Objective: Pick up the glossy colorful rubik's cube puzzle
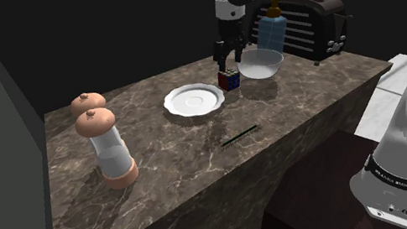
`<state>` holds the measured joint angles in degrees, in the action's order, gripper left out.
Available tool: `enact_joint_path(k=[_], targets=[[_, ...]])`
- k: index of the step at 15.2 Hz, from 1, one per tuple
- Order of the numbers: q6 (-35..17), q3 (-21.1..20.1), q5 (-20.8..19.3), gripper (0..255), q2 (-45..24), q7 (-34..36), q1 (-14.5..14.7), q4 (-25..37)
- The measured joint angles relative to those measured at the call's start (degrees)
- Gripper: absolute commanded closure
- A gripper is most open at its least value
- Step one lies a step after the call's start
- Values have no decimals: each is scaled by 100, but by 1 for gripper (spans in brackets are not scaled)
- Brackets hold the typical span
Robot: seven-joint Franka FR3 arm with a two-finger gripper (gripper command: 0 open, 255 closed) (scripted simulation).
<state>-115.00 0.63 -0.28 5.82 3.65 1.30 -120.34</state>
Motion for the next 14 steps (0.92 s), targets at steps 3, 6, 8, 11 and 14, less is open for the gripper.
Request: enact_joint_path(k=[3, 6, 8, 11, 14], targets=[[-235, 4, 12, 0, -142, -20, -1, -111], [-475, 4, 15, 0, -239, -21, -1, -257], [-573, 6, 15, 255, -261, -34, -3, -313], [-601, 4, 20, 255, -259, -34, -1, -315], [-605, 1, 20, 255, -256, -23, 2, -319]])
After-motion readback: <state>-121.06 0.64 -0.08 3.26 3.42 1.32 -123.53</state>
